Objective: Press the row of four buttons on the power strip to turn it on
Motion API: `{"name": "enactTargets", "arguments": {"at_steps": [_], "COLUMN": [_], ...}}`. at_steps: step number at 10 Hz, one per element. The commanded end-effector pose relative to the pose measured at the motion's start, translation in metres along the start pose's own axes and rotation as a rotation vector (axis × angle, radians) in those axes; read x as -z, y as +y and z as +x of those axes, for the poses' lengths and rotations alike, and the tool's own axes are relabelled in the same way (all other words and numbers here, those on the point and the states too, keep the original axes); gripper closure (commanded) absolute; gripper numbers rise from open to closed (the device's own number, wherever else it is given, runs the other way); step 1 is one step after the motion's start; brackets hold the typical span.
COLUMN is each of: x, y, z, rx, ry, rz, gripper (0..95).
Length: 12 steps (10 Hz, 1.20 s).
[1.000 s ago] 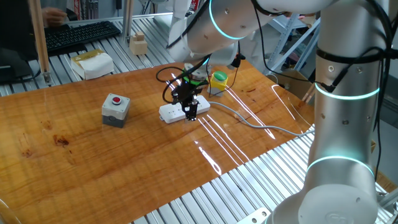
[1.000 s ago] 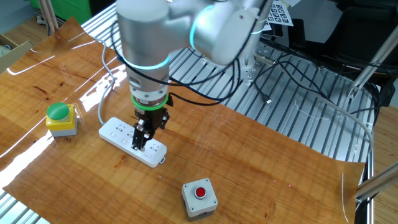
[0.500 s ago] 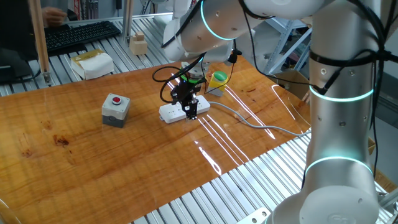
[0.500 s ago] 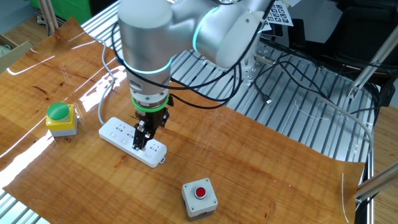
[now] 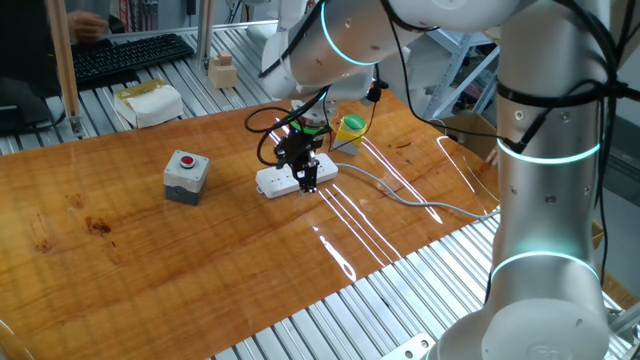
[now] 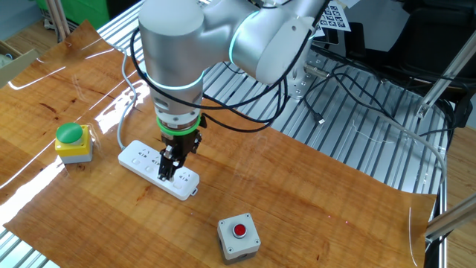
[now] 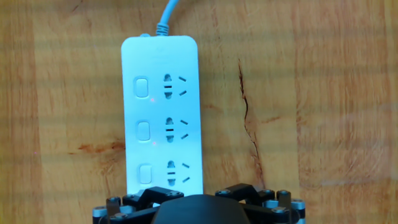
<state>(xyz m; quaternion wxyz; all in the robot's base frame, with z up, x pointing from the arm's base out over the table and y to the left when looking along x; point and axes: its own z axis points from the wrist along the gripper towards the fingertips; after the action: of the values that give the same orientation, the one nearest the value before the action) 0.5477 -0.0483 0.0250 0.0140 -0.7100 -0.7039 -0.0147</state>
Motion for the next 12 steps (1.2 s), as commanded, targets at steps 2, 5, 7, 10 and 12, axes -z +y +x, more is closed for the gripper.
{"name": "enactTargets", "arguments": {"at_steps": [2,5,7,10,12], "x": [0.002,0.003,0.003,-0.002,-0.004], "y": [-0.001,-0.004,-0.005,-0.004,-0.003], "z": [0.007,0.014,0.014,0.017,0.018], "rx": [0.003,0.012,0.016,0.013,0.015], "ry": [0.003,0.008,0.012,0.011,0.006], "rz": [-0.001,0.000,-0.001,-0.005,-0.004], "gripper": [0.0,0.0,0.0,0.0,0.0]}}
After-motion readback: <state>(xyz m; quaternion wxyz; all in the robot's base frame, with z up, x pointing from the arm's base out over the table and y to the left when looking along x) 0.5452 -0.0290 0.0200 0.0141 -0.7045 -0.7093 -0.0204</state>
